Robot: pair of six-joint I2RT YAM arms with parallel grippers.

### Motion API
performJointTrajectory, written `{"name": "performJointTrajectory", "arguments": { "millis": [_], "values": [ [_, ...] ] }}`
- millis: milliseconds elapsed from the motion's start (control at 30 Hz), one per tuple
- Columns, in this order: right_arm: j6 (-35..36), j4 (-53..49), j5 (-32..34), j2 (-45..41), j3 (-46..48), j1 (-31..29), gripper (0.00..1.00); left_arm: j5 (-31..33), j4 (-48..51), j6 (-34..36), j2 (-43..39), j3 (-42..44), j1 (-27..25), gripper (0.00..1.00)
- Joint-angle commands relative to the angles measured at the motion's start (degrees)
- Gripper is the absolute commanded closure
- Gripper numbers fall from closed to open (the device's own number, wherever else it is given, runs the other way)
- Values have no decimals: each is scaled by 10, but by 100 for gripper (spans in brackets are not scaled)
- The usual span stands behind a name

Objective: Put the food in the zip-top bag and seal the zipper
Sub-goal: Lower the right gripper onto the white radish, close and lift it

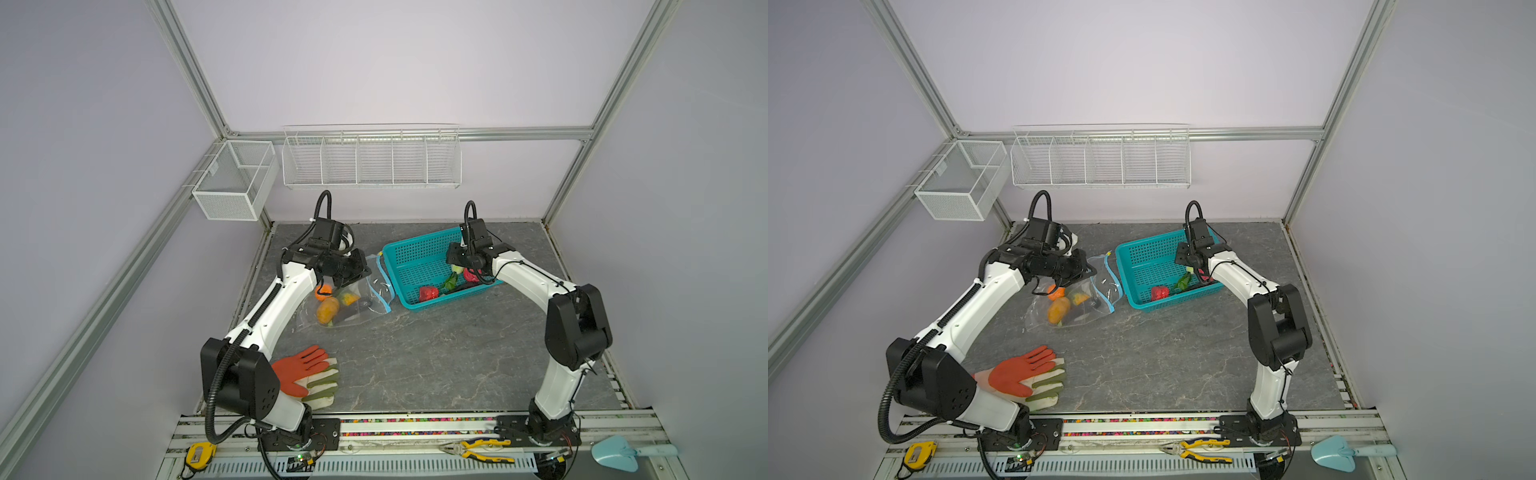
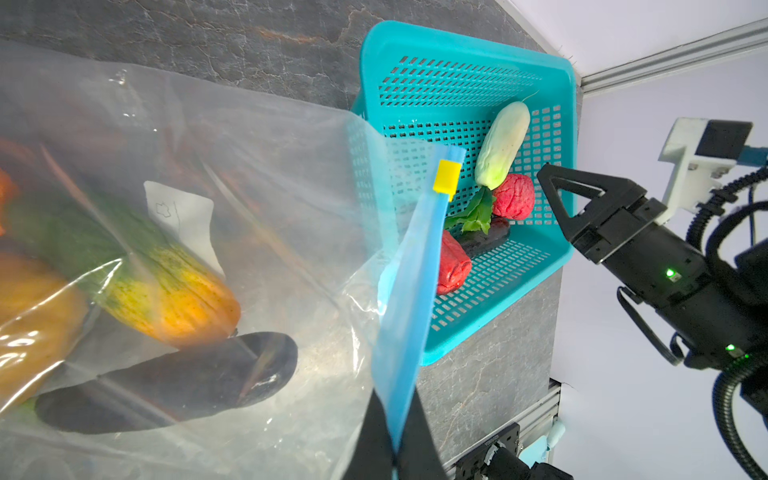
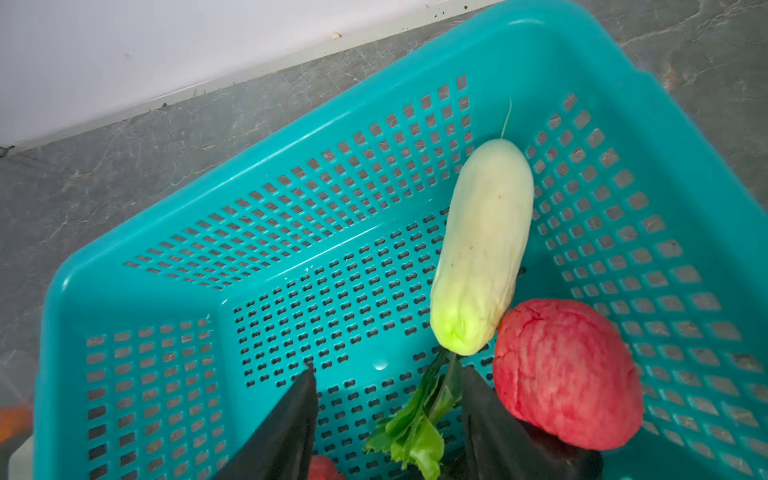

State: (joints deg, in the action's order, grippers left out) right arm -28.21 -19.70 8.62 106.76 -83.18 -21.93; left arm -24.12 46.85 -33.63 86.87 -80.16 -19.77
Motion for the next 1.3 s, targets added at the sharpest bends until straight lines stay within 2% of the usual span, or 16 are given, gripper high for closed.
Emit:
{"name": "performJointTrajectory", "arguments": {
  "millis": [0, 567, 1267],
  "values": [
    [25, -17, 28, 21, -19, 12, 42, -12, 20, 20, -16, -17, 3, 100],
    [40, -37, 35, 116, -80, 48, 38, -9, 35, 32, -22, -37, 3, 100],
    [37, -65, 2, 209, -168, 35, 38, -15, 26, 31, -1, -32, 3, 100]
  ]
}}
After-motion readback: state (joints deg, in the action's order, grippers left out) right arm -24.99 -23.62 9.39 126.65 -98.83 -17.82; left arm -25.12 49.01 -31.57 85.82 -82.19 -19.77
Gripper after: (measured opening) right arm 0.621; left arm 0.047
